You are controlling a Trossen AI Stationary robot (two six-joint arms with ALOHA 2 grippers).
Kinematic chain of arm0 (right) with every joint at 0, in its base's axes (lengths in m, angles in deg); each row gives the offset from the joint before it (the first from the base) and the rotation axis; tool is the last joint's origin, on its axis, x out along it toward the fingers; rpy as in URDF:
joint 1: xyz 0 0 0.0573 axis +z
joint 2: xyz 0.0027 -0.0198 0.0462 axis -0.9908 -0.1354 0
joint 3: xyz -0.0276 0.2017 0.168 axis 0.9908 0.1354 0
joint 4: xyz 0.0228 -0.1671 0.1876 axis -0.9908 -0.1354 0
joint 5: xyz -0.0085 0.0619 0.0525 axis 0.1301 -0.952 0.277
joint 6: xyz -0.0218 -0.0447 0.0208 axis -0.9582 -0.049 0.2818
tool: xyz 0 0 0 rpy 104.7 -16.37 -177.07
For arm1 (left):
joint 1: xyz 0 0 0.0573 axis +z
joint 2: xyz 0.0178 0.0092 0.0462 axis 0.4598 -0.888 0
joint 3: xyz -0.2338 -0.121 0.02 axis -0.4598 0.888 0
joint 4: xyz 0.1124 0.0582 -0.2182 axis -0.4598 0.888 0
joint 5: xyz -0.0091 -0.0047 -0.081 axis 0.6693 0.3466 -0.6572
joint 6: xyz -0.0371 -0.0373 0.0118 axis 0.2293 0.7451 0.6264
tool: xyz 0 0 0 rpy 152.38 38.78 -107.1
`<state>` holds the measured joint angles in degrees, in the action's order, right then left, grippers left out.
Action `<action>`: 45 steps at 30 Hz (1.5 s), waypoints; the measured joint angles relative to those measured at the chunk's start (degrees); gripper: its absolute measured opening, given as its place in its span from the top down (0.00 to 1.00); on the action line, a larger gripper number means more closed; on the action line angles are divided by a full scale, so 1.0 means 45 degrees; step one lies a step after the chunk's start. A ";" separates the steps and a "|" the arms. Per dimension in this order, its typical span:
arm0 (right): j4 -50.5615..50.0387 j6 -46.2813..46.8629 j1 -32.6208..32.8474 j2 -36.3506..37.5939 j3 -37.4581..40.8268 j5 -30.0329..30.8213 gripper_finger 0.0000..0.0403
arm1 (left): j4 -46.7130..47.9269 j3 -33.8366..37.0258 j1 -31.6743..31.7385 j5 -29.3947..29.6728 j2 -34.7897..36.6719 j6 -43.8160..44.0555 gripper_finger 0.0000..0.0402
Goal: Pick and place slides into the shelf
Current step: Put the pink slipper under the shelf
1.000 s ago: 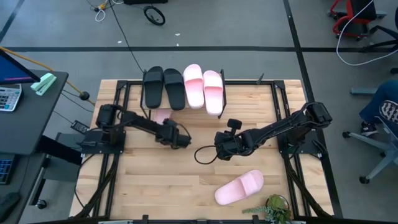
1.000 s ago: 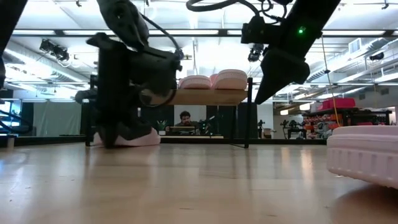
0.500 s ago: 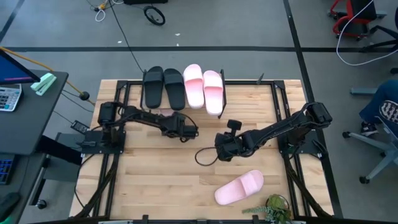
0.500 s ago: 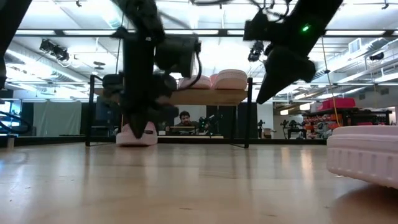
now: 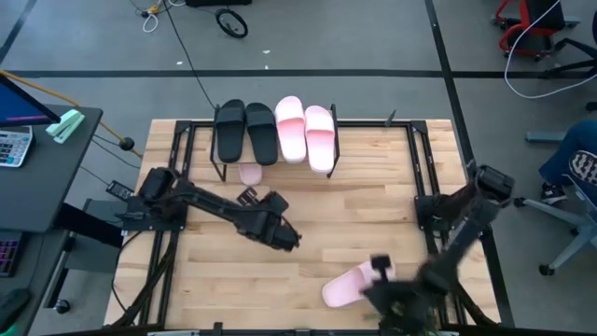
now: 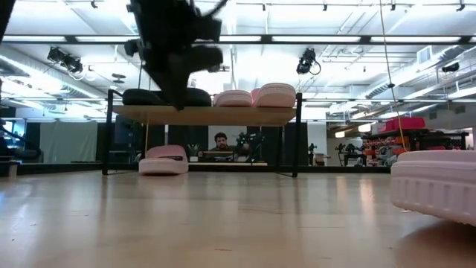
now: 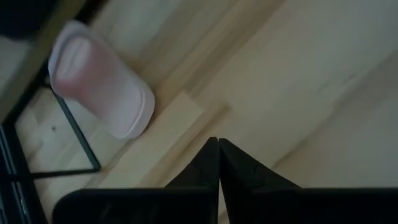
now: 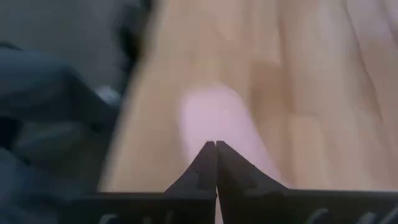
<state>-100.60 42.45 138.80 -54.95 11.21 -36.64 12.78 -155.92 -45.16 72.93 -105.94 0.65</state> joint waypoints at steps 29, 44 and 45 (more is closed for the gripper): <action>-0.3705 0.1713 -0.2382 0.0000 0.0000 -0.2430 0.71 | -0.0524 -0.0387 -0.0166 0.0729 0.0005 -0.2009 0.98; -0.2552 0.2310 -0.2368 -0.0623 0.0000 -0.2900 0.71 | -0.2601 -0.0382 0.1376 0.0732 0.0005 -0.4432 0.93; -0.2596 0.2299 -0.2368 -0.0725 -0.0007 -0.2840 0.71 | -0.2780 -0.0382 0.1439 0.0733 0.0005 -0.4640 0.94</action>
<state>-112.28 52.80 128.15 -58.21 11.18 -49.41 0.27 -157.64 -38.69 76.24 -105.91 -20.23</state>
